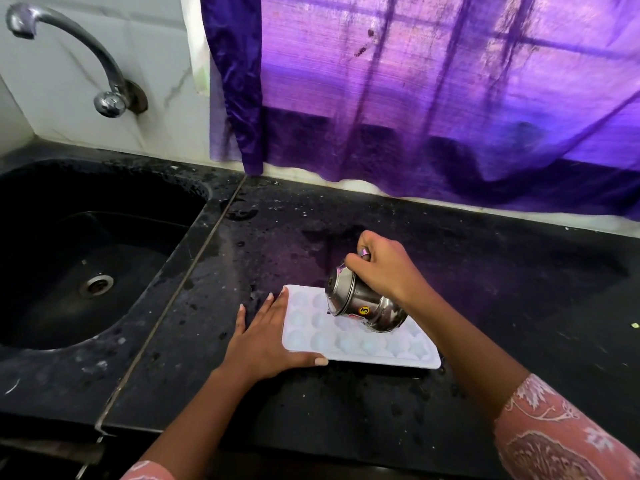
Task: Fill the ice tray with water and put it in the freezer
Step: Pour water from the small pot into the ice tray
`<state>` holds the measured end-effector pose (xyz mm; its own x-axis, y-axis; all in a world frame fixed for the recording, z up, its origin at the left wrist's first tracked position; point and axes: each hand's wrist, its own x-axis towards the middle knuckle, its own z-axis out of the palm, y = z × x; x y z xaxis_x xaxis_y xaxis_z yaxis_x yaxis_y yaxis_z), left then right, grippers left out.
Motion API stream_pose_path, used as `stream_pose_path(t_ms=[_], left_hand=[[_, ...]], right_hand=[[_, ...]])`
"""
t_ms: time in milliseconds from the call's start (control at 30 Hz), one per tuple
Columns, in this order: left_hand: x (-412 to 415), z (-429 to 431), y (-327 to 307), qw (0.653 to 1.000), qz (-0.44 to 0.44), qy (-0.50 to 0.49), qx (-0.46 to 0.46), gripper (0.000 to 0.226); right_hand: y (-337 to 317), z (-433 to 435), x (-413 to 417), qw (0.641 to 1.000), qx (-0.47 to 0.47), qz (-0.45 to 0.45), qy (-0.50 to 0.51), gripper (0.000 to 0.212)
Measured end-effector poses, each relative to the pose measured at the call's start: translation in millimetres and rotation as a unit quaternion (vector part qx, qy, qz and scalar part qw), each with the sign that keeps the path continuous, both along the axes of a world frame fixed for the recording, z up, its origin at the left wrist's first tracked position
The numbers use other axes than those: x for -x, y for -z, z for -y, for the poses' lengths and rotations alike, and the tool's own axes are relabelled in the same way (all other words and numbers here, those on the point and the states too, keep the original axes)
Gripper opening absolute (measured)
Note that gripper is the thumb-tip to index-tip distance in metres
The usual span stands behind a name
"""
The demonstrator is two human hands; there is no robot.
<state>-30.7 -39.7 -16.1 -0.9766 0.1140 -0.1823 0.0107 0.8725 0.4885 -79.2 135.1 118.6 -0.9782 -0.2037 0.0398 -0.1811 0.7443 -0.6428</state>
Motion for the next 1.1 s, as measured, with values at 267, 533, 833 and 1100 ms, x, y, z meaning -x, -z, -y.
stream_pose_path(t_ms=[267, 533, 833, 1100], left_hand=[[-0.8, -0.7, -1.8, 1.000, 0.002, 0.001, -0.005, 0.133], [-0.6, 0.2, -0.2, 1.000, 0.002, 0.002, -0.004, 0.135], [0.7, 0.5, -2.2, 1.000, 0.009, 0.008, -0.002, 0.133], [0.5, 0.2, -1.1, 1.000, 0.006, 0.006, -0.005, 0.133]], right_hand=[[-0.7, 0.8, -0.4, 1.000, -0.006, -0.001, -0.003, 0.032], [-1.7, -1.5, 2.4, 1.000, -0.015, -0.009, 0.002, 0.032], [-8.2, -1.7, 6.1, 1.000, -0.021, -0.019, 0.002, 0.031], [-9.9, -1.1, 7.9, 1.000, -0.023, -0.015, 0.003, 0.030]])
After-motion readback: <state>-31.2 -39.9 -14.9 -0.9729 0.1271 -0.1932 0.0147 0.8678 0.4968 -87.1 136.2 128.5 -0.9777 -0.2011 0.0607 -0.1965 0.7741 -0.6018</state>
